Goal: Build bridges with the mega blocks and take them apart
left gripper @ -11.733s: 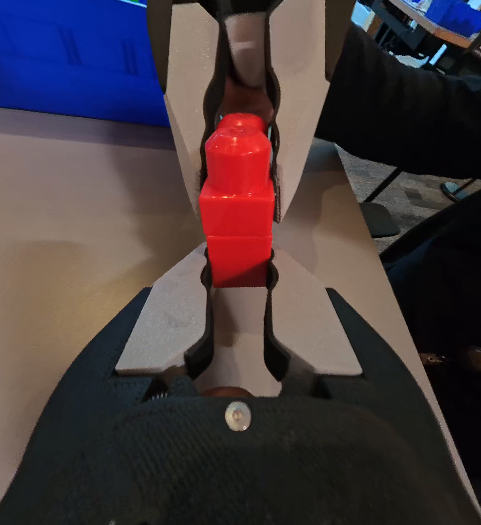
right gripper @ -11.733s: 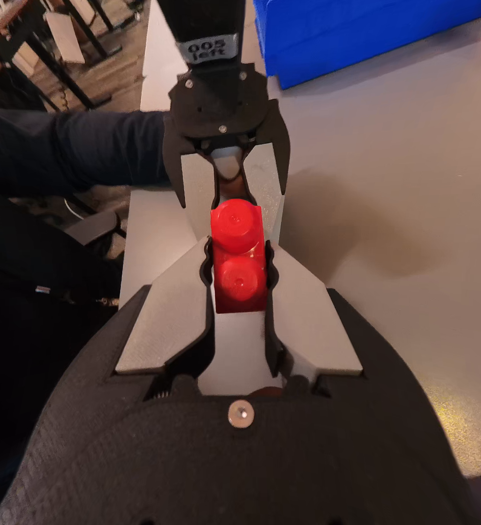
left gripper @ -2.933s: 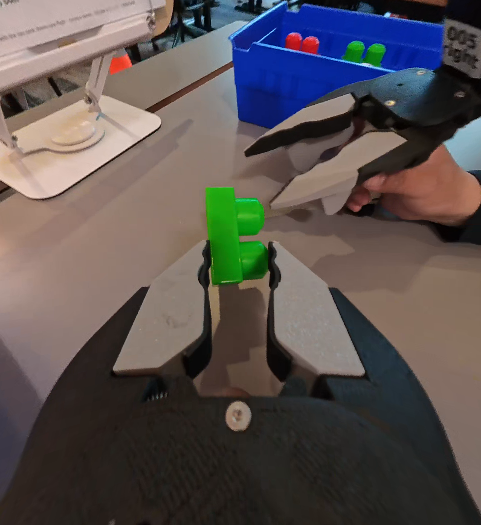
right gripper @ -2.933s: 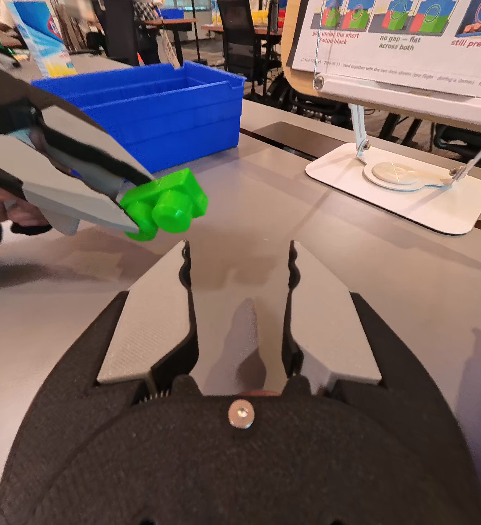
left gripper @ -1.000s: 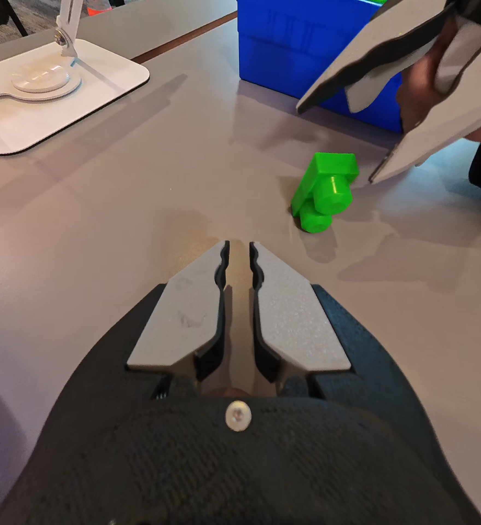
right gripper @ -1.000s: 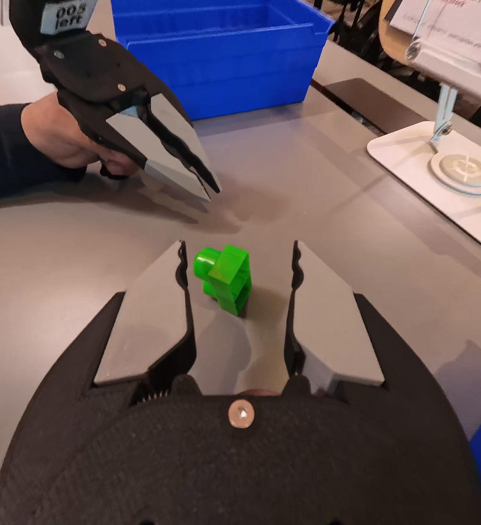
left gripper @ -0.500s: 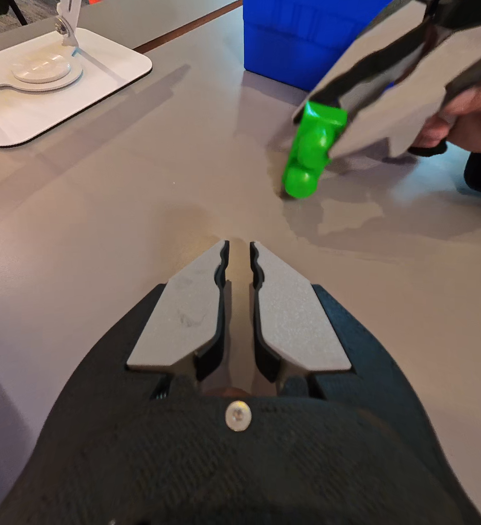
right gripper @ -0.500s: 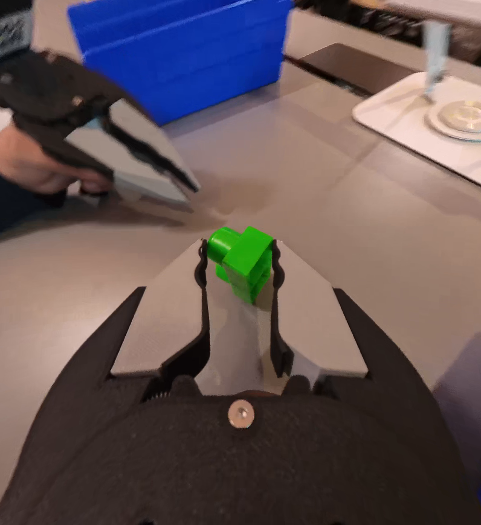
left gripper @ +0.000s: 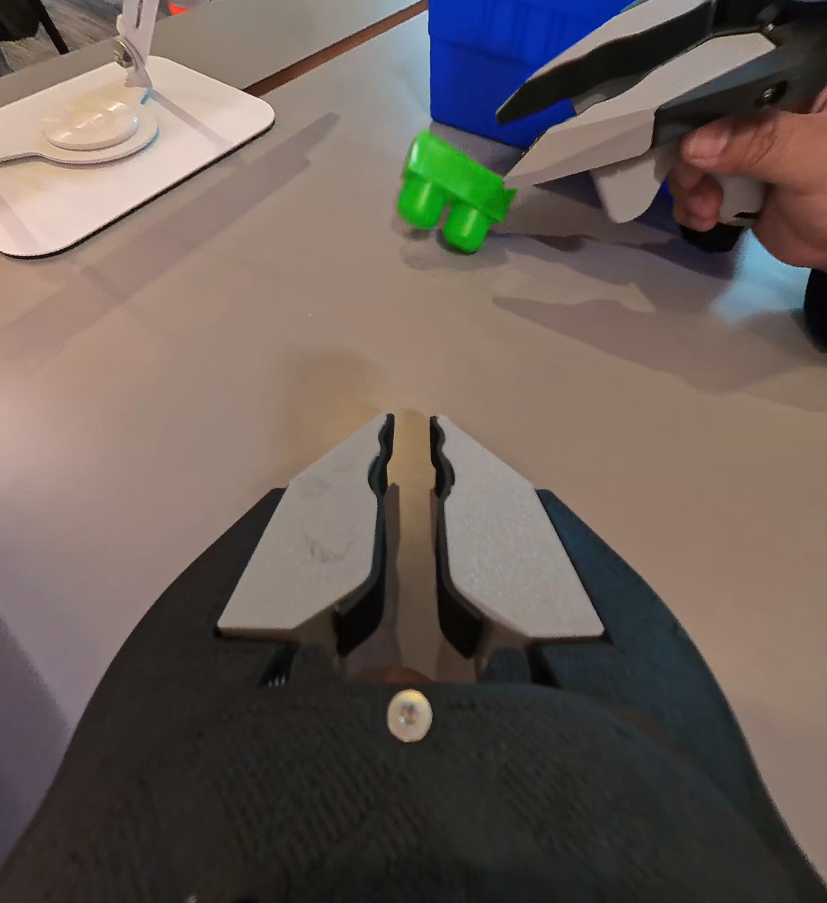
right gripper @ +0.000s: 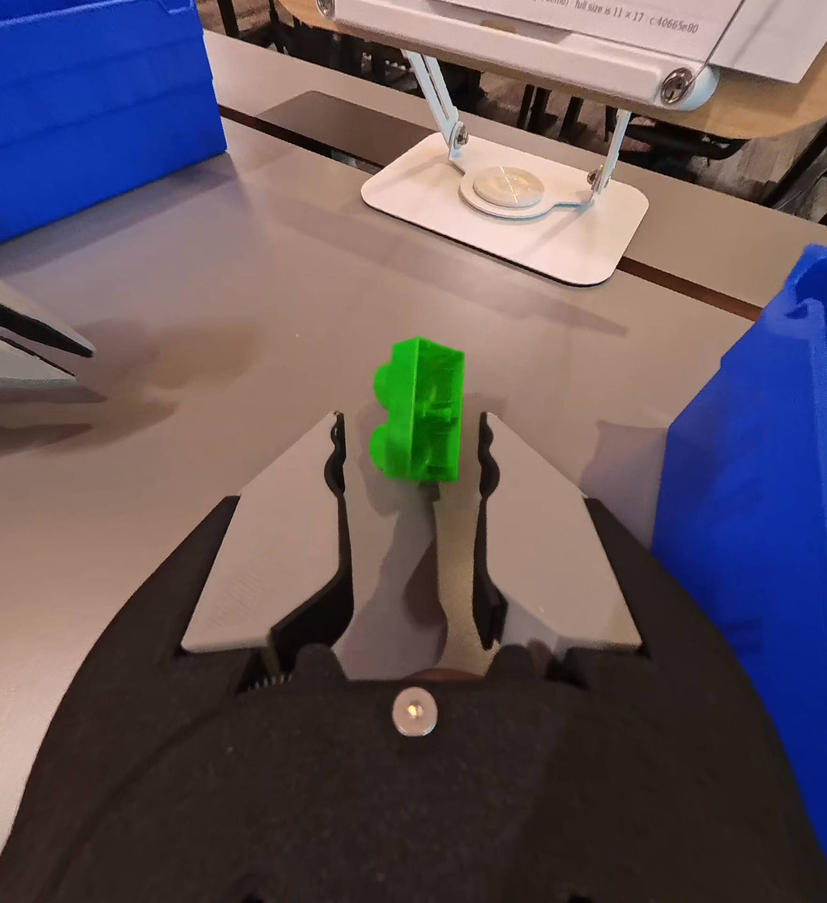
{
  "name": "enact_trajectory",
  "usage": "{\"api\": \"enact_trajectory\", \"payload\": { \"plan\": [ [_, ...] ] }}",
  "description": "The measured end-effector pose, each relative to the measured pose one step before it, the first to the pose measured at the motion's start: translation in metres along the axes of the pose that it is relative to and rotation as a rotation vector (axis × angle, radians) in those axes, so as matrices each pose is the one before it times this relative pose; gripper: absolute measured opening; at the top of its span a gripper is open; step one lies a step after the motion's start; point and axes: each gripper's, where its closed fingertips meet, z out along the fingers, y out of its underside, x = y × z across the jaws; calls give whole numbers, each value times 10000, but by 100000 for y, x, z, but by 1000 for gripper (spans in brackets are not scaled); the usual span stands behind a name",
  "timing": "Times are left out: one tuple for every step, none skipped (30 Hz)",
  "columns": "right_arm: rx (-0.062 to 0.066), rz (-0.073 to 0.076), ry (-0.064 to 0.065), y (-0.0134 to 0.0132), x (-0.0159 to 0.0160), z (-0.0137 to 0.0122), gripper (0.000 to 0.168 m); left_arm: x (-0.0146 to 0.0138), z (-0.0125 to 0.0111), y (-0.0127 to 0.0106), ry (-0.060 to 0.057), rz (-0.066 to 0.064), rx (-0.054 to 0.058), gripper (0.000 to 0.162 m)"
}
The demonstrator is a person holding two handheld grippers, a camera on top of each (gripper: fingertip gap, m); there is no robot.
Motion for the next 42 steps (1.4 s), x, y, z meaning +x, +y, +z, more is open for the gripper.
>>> {"api": "enact_trajectory", "payload": {
  "plan": [
    [159,16,6,-253,29,-120,53,-50,-78,-71,-6,-4,34,12],
    [169,32,-31,-297,-24,-149,53,-35,-86,-69,-8,11,38,12],
    [194,35,-49,-362,-83,-173,54,-57,-80,-76,-25,26,30,13],
    [190,21,-55,-361,-123,-158,55,-73,-70,-42,-51,42,3,13],
    [146,-6,-50,-293,-136,-135,55,-87,-58,-10,-72,79,-13,14],
    [108,-35,-18,-231,-128,-85,55,-64,-51,-12,-72,120,-25,15],
    [97,-67,-18,-197,-155,-68,55,1,-47,-28,-54,133,-13,16],
    [61,-85,-43,-112,-205,-22,55,60,-77,-74,-26,139,26,17],
    [12,-79,-40,-20,-189,27,55,130,-81,-112,9,119,53,17],
    [6,-75,-24,-1,-162,17,55,150,-118,-108,25,72,69,19],
    [9,-79,-31,-1,-168,32,55,106,-182,-112,8,-1,99,21],
    [-2,-71,-11,21,-108,12,55,118,-282,-116,22,-108,135,24],
    [12,-52,-1,19,-80,4,55,191,-415,-150,97,-216,165,26],
    [16,-16,-35,20,-112,25,55,182,-566,-123,100,-279,137,29],
    [9,14,-66,28,-134,35,55,56,-744,-213,28,-312,155,32],
    [-2,20,-74,16,-155,41,55,-14,-937,-410,-14,-266,234,35],
    [-7,7,-61,1,-134,41,55,-187,-1132,-635,-121,-186,307,37],
    [10,-21,-31,-41,-107,9,55,-415,-1307,-878,-247,-90,399,37],
    [31,-35,-17,-101,-98,-15,55,-690,-1391,-989,-341,-67,380,38],
    [38,-29,-34,-116,-127,-23,55,-1113,-1424,-1010,-476,-155,290,38],
    [37,-23,-41,-111,-155,-40,55,-1387,-1390,-1016,-517,-270,218,39],
    [43,-22,-33,-124,-134,-50,55,-1444,-1325,-1035,-445,-331,192,39],
    [44,-26,-24,-114,-122,-54,55,-1474,-1218,-1067,-393,-353,216,40],
    [36,-31,-21,-96,-103,-48,55,-1532,-1069,-997,-382,-311,208,41],
    [22,-32,-16,-76,-91,-26,54,-1436,-836,-781,-315,-249,142,42],
    [23,-30,1,-56,-51,-22,54,-1213,-588,-505,-185,-231,57,43],
    [33,-23,11,-56,-25,-23,54,-1159,-369,-167,-172,-231,-53,46],
    [36,-18,5,-48,-18,-21,54,-1181,-196,161,-247,-242,-179,49],
    [15,-9,0,-24,-18,-18,54,-1112,-61,434,-246,-213,-285,53],
    [7,-2,5,3,6,-1,54,-944,37,541,-190,-146,-285,55],
    [17,0,7,-15,5,-17,54,-796,53,476,-147,-112,-186,55],
    [17,0,-3,-7,2,-5,54,-706,61,365,-157,-74,-60,55],
    [6,3,1,17,4,-10,54,-641,102,408,-146,-49,-76,55],
    [-2,8,-4,21,-1,13,54,-492,141,505,-84,-66,-145,55],
    [-13,10,-17,33,-19,14,54,-414,157,473,-50,-87,-120,55],
    [-9,6,-15,19,-23,6,54,-348,174,395,-43,-88,-74,55],
    [10,-7,-12,-24,-42,-1,54,-323,161,324,-43,-74,-59,55],
    [13,-20,-3,-21,-41,6,54,-260,169,252,-34,-52,-63,55],
    [-1,-30,7,13,-20,13,54,-266,156,166,-54,-21,-51,55],
    [-7,-34,13,15,-15,29,54,-259,133,62,-66,9,-17,55],
    [-4,-29,17,17,5,18,54,-219,150,-4,-51,10,-11,55],
    [-8,-16,8,23,14,21,54,-166,170,-22,-18,4,-24,55]
  ]
}}
